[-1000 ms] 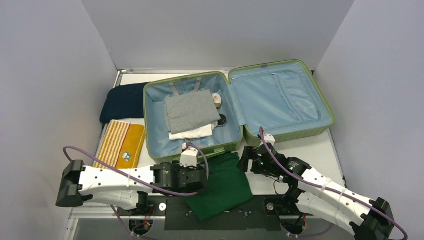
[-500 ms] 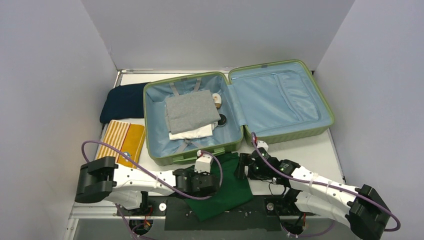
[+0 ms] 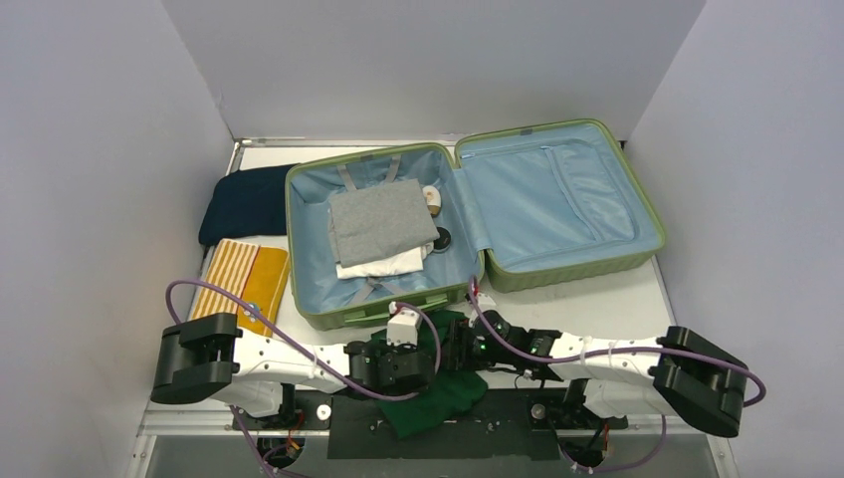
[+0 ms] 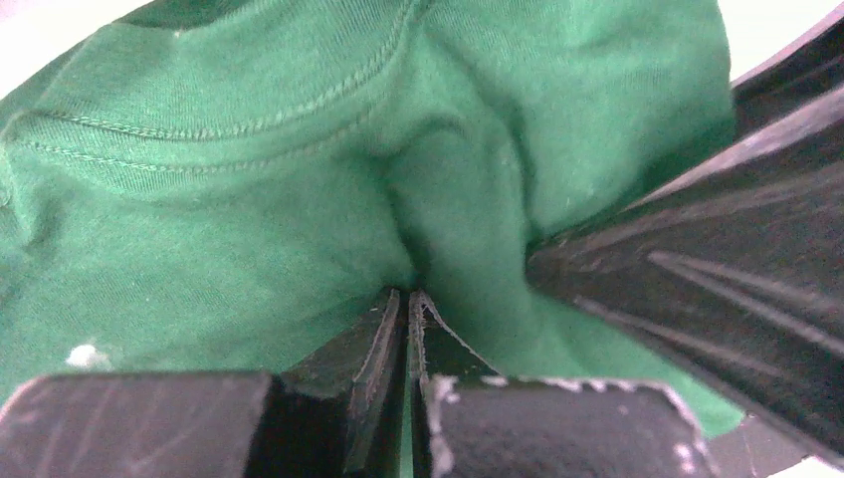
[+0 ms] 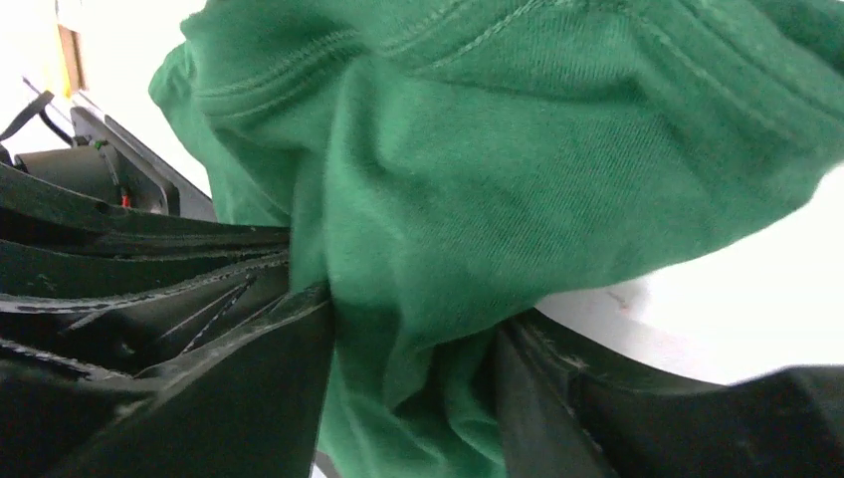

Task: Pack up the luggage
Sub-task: Pick up the clothes from the corner of the board.

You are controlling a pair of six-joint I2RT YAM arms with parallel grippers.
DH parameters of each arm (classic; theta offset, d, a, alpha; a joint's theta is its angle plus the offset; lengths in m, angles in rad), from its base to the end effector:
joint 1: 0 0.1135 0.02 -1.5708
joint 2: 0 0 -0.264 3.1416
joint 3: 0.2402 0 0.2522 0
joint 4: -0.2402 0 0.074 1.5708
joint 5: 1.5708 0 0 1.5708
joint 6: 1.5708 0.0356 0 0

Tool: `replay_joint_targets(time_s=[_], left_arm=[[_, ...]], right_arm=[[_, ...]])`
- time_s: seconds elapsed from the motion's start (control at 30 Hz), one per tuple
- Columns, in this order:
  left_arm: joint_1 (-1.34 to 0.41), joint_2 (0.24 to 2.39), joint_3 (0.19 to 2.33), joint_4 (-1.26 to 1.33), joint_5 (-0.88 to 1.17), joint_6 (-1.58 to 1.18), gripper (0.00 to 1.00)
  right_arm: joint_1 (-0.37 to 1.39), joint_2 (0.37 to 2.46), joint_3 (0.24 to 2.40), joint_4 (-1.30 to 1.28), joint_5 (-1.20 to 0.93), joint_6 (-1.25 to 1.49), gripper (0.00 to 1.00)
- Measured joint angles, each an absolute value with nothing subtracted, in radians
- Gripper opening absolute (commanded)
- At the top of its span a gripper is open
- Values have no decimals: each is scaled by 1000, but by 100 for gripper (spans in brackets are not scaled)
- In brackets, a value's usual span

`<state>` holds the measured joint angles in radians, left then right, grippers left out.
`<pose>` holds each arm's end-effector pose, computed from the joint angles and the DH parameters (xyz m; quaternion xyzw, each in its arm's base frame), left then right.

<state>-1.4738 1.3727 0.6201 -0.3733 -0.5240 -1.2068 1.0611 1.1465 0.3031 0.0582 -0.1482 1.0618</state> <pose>0.0403 -0.2301 0.1541 0.0688 0.9413 -0.1497 0.2946 0.0912 0.1739 0.1338 -0.0280 0.9213 0.3666 0.1264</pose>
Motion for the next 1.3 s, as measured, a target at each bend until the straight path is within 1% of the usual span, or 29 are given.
replay_joint_targets(time_s=[0.1, 0.17, 0.27, 0.37, 0.47, 0.57, 0.67, 0.73, 0.8, 0.93, 1.13, 1.3], left_arm=[[-1478, 1375, 606, -338, -535, -1216, 2], [-1480, 1376, 600, -320, -543, -1221, 1], [-1483, 1374, 595, -311, -550, -1225, 2], [-1484, 1357, 588, -308, -550, -1235, 6], [-1484, 1332, 583, -325, -544, -1248, 13], [-1484, 1274, 580, -402, -535, -1254, 25], [-1484, 1169, 579, -513, -542, -1256, 38], [-1484, 1077, 583, -574, -558, -1256, 43], [-1484, 998, 593, -621, -578, -1254, 45], [-1484, 848, 640, -708, -630, -1252, 46], [-1484, 732, 722, -808, -706, -1248, 50], [-1484, 687, 815, -897, -780, -1238, 52]], right_arm=[[1095, 1196, 292, 142, -163, 1102, 31], [1114, 1213, 291, 153, -156, 1124, 22], [1144, 1192, 305, 108, -110, 1142, 13], [1175, 1139, 336, -22, -52, 1141, 0], [1184, 1073, 349, -134, -28, 1134, 0], [1193, 999, 368, -229, -23, 1117, 0], [1197, 936, 412, -315, -20, 1099, 0], [1199, 906, 459, -364, -12, 1080, 0], [1199, 888, 509, -403, -4, 1068, 0], [1199, 874, 599, -460, 1, 1036, 0], [1199, 881, 766, -567, 0, 970, 0], [1198, 906, 927, -623, 0, 923, 0]])
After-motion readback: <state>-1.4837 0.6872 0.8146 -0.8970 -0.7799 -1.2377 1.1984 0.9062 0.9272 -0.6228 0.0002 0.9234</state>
